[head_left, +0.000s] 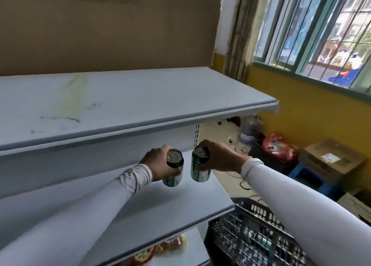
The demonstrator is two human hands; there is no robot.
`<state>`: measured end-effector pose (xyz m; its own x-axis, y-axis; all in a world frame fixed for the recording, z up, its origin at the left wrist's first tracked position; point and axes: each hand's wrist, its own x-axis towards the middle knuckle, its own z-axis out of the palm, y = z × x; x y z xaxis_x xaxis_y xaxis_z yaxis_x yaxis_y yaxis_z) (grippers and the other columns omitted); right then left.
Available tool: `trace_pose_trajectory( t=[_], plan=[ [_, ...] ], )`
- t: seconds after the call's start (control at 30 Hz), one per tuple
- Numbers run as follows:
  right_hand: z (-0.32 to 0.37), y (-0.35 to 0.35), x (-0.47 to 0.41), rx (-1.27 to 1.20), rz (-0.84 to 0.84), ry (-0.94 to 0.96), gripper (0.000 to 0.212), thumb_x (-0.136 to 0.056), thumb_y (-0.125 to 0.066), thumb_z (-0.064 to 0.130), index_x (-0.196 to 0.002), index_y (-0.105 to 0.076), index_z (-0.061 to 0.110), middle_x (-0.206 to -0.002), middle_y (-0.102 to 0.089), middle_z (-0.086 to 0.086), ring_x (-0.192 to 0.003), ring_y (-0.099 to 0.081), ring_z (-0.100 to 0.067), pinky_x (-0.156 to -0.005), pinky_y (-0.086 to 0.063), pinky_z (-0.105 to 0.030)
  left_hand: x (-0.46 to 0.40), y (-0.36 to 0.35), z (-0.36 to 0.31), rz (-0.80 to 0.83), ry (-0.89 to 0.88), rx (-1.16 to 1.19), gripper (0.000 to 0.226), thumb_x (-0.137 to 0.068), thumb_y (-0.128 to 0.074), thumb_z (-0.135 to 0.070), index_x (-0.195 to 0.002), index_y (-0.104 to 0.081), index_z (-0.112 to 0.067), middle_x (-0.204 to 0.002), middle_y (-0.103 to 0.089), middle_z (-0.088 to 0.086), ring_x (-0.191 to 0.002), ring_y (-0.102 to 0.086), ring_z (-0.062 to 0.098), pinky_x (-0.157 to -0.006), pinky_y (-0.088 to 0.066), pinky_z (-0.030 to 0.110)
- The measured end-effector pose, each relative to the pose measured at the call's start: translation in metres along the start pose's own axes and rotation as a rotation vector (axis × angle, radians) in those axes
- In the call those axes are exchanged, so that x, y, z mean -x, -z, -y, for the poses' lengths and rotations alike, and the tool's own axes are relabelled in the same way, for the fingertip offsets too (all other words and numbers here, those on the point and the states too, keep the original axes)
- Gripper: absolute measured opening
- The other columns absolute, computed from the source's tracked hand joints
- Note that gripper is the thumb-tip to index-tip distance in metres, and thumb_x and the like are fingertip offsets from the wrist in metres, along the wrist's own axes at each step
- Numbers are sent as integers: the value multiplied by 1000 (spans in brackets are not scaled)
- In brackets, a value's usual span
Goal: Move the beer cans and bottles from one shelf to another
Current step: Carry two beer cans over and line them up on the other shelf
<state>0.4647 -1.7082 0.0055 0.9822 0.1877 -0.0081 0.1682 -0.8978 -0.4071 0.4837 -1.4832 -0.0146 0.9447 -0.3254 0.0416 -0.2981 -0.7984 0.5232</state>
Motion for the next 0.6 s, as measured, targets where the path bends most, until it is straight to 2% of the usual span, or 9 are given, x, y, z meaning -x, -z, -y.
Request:
trace_pose_trajectory(
  t=[0.13,0.2,0.33,0.4,0.43,0.53,0.6],
  plan=[
    [-23,2,-21,-26,50,92,63,-74,-83,31,-127,-52,17,-116,-67,-6,-102,-65,-25,-83,-58,-35,-8,-12,-16,-73,122,28,65,-62,-82,-44,-116,-55,-20,-111,-66,4,-97,-62,24,-82,-50,30],
    [-33,1,-31,-53,75,117,63,-72,-84,30,-126,-52,20,-115,-66,-7,-96,-65,-24,-75,-61,-39,-11,-20,-21,-102,179,38,68,-59,-83,-46,-116,-55,-20,-110,-67,5,-95,-62,24,-81,-50,29],
    [-46,-10,-46,-71,93,166,63,-73,-84,28,-126,-50,17,-114,-65,-8,-96,-61,-24,-74,-53,-28,-13,-35,-23,-170,305,77,72,-60,-84,-44,-119,-51,-18,-112,-65,6,-95,-61,23,-79,-47,26],
    [-51,-17,-51,-92,94,180,64,-72,-84,29,-125,-51,16,-113,-64,-8,-91,-59,-22,-65,-48,-23,-13,-40,-21,-218,347,106,73,-61,-84,-44,-119,-50,-17,-113,-65,7,-96,-62,25,-82,-49,29],
    [-53,-18,-53,-116,90,181,65,-72,-85,29,-125,-51,15,-113,-64,-7,-88,-58,-21,-62,-45,-21,-14,-41,-21,-229,351,109,74,-60,-84,-44,-119,-49,-16,-112,-65,8,-97,-62,26,-83,-50,30],
    [-59,-19,-63,-173,73,182,66,-71,-86,24,-126,-51,12,-113,-63,-6,-90,-55,-18,-68,-43,-22,-22,-42,-20,-239,350,111,73,-62,-84,-39,-121,-48,-14,-114,-62,9,-101,-59,28,-87,-49,34],
    [-62,-19,-70,-196,65,175,65,-70,-86,23,-125,-52,12,-108,-62,-3,-90,-56,-18,-65,-41,-19,-29,-43,-18,-269,331,105,73,-63,-85,-37,-121,-49,-13,-117,-59,11,-105,-57,29,-90,-47,35]
  ],
)
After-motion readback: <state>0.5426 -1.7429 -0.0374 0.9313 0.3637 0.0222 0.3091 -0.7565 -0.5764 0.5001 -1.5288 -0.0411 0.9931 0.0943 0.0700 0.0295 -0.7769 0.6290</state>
